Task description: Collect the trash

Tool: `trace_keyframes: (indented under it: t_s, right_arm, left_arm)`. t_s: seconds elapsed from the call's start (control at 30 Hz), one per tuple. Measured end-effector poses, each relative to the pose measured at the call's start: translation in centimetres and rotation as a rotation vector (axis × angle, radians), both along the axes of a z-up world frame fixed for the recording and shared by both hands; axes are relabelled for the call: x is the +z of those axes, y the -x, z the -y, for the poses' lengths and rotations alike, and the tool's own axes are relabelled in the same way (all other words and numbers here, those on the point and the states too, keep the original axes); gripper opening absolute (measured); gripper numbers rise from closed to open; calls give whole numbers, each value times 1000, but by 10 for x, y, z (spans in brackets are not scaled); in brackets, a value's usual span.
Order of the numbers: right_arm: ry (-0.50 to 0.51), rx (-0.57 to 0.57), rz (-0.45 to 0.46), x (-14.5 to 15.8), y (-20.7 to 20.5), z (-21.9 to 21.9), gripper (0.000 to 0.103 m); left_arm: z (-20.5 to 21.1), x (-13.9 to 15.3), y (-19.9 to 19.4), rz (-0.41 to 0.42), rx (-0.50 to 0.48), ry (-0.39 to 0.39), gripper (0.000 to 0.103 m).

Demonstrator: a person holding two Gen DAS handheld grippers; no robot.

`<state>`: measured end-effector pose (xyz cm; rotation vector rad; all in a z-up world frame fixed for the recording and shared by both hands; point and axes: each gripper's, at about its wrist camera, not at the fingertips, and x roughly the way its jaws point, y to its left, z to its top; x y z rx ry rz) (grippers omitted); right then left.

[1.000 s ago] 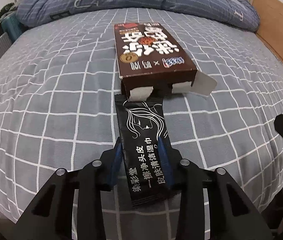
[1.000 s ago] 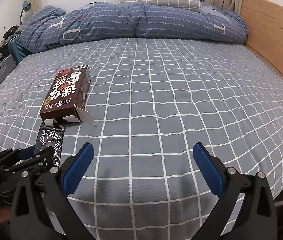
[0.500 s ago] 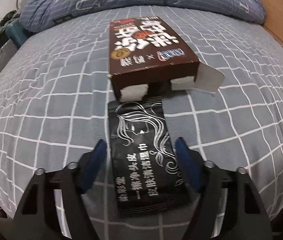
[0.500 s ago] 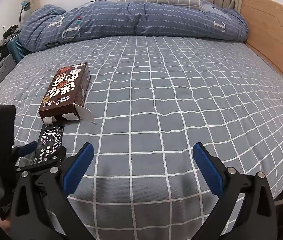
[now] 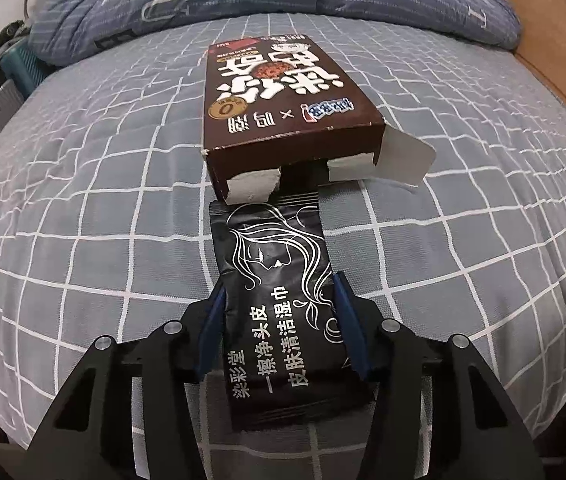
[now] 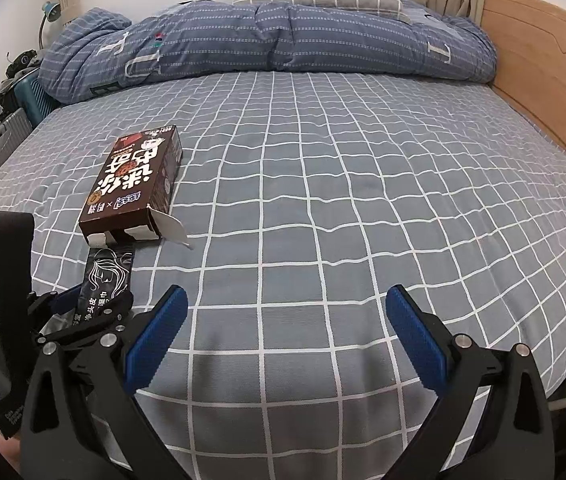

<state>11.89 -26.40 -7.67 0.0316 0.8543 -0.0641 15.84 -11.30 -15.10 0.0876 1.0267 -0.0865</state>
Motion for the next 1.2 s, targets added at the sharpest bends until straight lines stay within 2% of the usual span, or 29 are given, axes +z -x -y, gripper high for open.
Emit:
trace_keyframes:
  t_s: [0.37, 0.7, 1.03, 1.2]
  right_arm:
    - [15, 9, 7, 5, 3, -6, 95]
    - [27, 21, 2, 4, 1, -16, 95]
    - [21, 70, 4, 7, -7, -62, 95]
    - [28, 99, 0, 5, -10, -91, 95]
  left_arm:
    - [-18, 16, 7, 18, 2, 37, 48]
    - [-54, 43, 15, 64, 26, 54, 48]
    - [-108, 62, 24, 84, 66, 84, 48]
    - [-129, 67, 32, 70, 47, 116, 48]
